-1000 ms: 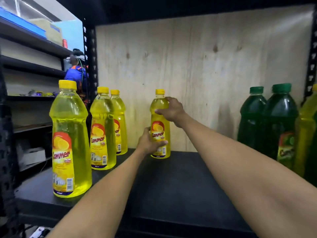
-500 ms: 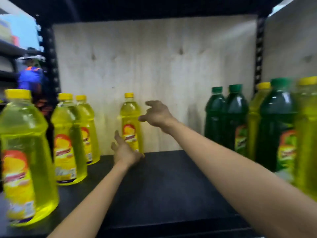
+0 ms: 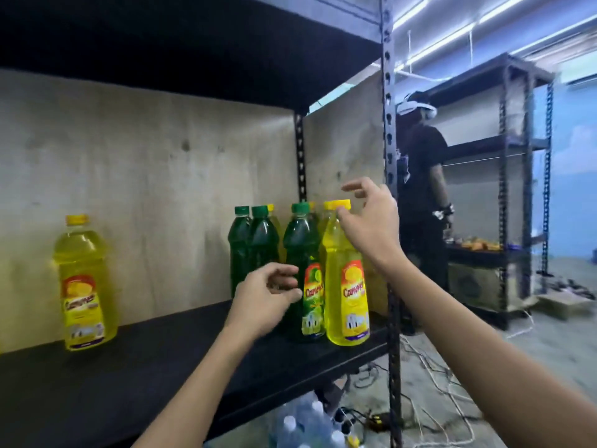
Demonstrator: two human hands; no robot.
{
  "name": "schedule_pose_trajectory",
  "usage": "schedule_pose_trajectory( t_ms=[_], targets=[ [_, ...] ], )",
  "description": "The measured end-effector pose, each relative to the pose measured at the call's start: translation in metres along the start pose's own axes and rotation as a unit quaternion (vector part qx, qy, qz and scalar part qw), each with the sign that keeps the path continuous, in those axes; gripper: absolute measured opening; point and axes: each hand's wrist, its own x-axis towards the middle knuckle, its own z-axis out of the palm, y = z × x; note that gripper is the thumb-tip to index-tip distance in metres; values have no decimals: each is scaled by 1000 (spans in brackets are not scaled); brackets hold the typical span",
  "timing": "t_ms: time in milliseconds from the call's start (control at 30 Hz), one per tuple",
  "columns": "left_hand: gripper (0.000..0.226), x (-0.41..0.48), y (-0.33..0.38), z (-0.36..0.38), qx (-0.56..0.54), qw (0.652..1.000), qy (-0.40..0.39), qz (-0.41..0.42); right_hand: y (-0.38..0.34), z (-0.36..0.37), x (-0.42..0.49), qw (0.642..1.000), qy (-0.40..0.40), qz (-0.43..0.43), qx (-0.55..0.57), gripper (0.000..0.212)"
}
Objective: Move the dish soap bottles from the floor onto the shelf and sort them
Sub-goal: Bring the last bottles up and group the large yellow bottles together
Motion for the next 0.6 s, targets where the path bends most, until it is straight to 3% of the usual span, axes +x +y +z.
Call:
schedule_pose_trajectory(
  t_ms=[133,200,333,500,600],
  targets=[
    [52,-4,15,55,22,999,-20,-36,29,-5,20,969,-206,138,-15,85],
    [62,-7,16,78,53,997,-10,-57,37,-2,19,946,-266,182,21,97],
    [50,-19,9,110,131,989,42,-51,47,2,13,955,-246,161,28,96],
    [98,-39,11,139,125,984,123,-42,16,-4,6,981,-174,83,28,74],
    [103,-46,24,135,60,974,213,-45,-22,-1,1,985,-168,24,39,67]
  ],
)
